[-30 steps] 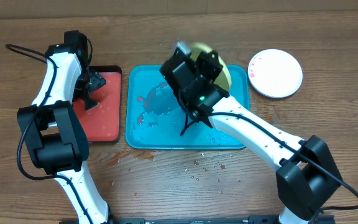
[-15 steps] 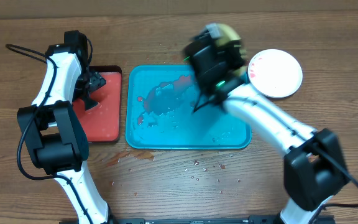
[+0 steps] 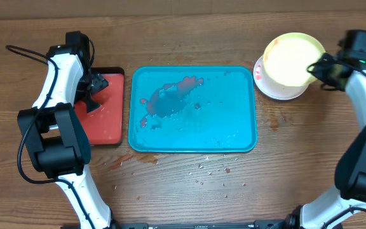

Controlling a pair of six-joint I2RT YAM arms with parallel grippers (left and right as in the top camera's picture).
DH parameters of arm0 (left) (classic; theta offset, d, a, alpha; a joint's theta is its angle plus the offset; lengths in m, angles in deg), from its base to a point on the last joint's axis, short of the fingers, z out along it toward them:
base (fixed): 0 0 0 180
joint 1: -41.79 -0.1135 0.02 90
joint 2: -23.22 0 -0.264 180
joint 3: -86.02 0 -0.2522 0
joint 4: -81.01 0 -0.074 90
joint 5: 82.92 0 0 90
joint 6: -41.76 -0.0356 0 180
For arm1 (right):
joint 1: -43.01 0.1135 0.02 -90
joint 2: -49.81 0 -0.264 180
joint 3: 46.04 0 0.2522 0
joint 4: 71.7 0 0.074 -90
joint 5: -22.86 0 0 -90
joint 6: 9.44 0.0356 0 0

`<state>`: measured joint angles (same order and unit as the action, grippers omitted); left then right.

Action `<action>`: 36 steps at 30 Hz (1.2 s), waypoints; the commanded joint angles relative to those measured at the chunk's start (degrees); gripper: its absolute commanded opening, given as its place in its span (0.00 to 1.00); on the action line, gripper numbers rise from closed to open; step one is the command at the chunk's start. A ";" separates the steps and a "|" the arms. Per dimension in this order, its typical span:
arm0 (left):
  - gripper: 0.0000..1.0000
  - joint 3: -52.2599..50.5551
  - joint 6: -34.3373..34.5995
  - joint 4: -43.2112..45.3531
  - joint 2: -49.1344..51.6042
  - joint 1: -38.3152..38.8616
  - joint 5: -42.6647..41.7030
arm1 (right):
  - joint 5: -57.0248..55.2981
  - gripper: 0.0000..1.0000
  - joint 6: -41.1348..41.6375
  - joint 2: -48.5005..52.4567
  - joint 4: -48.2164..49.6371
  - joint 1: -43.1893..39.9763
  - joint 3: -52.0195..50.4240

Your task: Clean dirty plates on tray and stack at the side

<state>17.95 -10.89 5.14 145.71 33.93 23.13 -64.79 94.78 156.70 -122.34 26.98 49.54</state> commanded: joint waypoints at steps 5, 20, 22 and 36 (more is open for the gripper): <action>1.00 0.13 -0.04 0.02 -0.09 0.37 -0.04 | 9.64 0.04 2.32 -0.61 0.09 -1.25 -0.55; 1.00 0.13 -0.04 0.02 -0.09 0.37 -0.04 | 6.88 0.59 2.34 4.61 0.46 -0.92 -3.13; 1.00 0.13 -0.04 0.02 -0.09 0.37 -0.04 | 8.04 0.63 2.34 4.37 -0.59 -0.92 -3.10; 1.00 0.13 -0.04 0.02 -0.09 0.37 -0.04 | 11.91 1.00 -2.67 -17.68 -20.17 1.92 -3.06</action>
<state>17.95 -10.89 5.16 145.71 33.93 23.16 -53.84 95.26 145.55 -140.07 26.74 46.35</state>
